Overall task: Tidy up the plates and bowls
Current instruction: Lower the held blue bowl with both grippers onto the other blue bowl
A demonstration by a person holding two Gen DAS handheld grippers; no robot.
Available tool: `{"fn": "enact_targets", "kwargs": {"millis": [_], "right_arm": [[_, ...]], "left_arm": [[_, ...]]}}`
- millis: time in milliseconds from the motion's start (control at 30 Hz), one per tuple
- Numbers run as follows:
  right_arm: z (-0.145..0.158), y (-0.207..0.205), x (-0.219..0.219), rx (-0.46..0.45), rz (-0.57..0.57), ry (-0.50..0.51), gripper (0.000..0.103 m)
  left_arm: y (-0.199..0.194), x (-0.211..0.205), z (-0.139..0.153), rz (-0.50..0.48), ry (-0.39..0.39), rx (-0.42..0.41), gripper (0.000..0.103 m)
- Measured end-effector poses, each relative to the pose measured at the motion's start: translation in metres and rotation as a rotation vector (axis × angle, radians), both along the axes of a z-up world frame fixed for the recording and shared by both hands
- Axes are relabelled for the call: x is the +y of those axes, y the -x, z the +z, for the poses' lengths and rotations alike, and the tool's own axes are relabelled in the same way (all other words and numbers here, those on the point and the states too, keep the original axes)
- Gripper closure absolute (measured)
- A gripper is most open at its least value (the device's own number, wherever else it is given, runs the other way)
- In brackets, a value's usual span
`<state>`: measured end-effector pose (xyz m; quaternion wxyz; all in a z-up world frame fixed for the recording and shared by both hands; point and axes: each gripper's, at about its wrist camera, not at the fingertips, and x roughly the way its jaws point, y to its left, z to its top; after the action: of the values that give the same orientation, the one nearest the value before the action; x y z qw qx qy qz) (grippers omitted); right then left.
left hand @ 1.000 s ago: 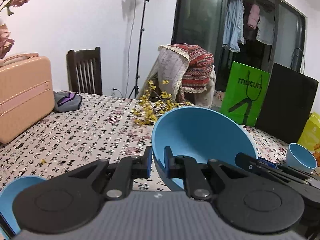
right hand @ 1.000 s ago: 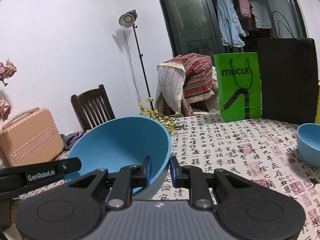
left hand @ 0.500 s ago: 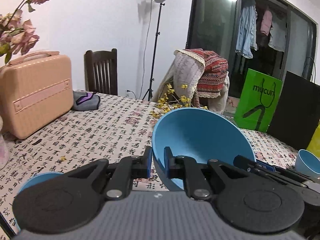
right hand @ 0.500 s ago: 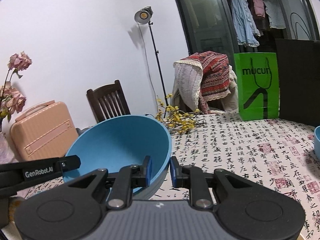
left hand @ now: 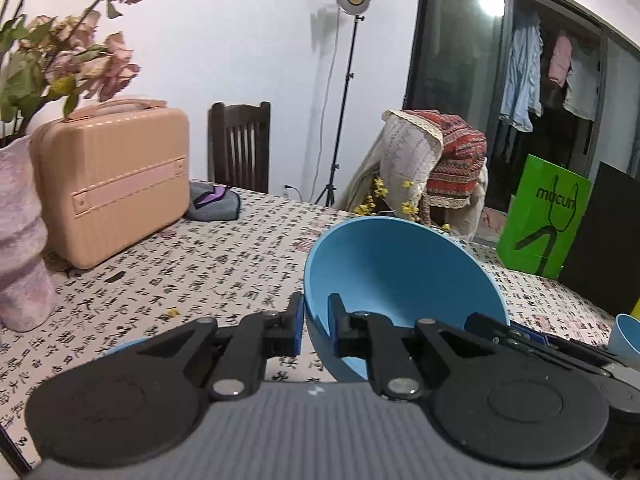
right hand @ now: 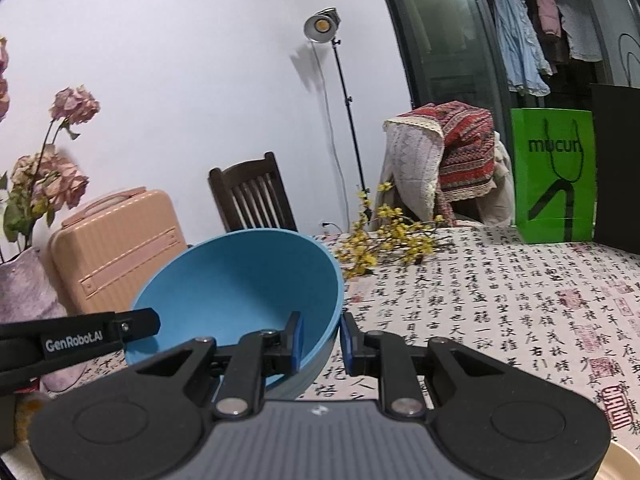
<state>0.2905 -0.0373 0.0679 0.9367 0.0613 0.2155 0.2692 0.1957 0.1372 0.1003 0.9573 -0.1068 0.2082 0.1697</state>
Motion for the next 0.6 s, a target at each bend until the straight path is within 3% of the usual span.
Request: {"fn": "enact_targets", "kwargs": {"millis": [600], "right_arm": [[0.006,0.019,0.039,-0.011,0.105,-0.002,0.084]], "left_arm": [[0.036,0.03,0.005,0.101,0.007,-0.02,0.091]]}}
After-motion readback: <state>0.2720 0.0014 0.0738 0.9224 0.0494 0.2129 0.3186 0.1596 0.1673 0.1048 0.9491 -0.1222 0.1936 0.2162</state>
